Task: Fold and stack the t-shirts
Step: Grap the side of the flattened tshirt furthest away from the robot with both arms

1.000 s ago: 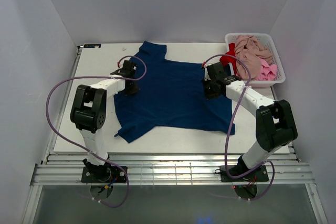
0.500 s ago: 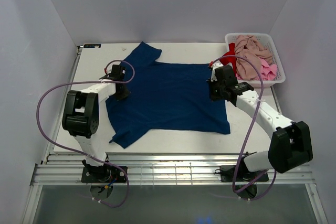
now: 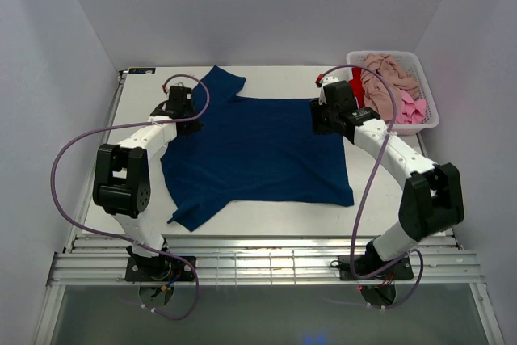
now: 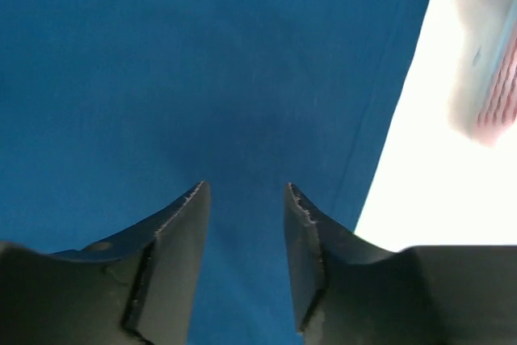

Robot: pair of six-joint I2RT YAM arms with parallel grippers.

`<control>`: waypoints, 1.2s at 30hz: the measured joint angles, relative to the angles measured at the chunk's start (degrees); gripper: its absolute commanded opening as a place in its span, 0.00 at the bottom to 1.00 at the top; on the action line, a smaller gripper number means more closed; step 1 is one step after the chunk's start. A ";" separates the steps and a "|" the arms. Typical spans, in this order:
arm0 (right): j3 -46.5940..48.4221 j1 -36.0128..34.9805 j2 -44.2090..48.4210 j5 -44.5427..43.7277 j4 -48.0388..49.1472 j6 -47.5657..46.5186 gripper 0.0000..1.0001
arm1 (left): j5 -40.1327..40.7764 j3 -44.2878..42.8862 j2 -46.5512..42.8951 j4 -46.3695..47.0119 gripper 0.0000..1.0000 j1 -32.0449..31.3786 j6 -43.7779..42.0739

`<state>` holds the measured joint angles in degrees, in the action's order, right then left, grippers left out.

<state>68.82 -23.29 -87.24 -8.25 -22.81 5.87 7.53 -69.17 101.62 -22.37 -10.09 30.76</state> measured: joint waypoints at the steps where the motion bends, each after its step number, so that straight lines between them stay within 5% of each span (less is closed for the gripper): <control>1: 1.79 0.28 -2.38 -0.15 0.74 -0.07 0.54 | -0.02 -0.85 -0.42 2.19 0.17 -0.33 -0.76; 2: 3.21 0.74 -4.55 -0.02 1.25 -0.04 0.57 | -0.04 -1.60 -0.87 4.63 0.44 -0.66 -1.57; 3: 4.44 1.33 -6.45 0.13 1.66 -0.02 0.60 | -0.11 -2.14 -1.27 7.21 0.58 -0.85 -2.73; 5: 5.68 2.82 -9.46 0.28 2.67 -0.07 0.69 | -0.85 -3.45 -1.57 12.41 0.71 -1.22 -4.48; 8: 7.06 5.20 -13.20 0.79 3.48 -1.05 0.71 | -1.64 -8.28 0.72 18.25 0.70 -1.75 -7.06; 13: 12.90 9.27 -20.11 2.62 3.67 -3.02 0.70 | -2.05 -28.94 16.00 20.57 0.53 -2.14 -11.58; 20: 24.61 14.36 -31.52 7.19 4.96 -3.67 0.67 | 1.29 -56.83 41.20 18.40 0.59 -2.40 -20.26; 36: 45.75 16.22 -51.67 9.73 4.52 -4.63 0.64 | 1.31 -58.77 49.37 36.24 0.68 -0.04 -31.36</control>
<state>114.56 -7.07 -138.91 1.48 -18.28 1.23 8.84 -127.94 151.00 13.87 -10.13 -0.60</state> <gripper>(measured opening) 0.643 0.679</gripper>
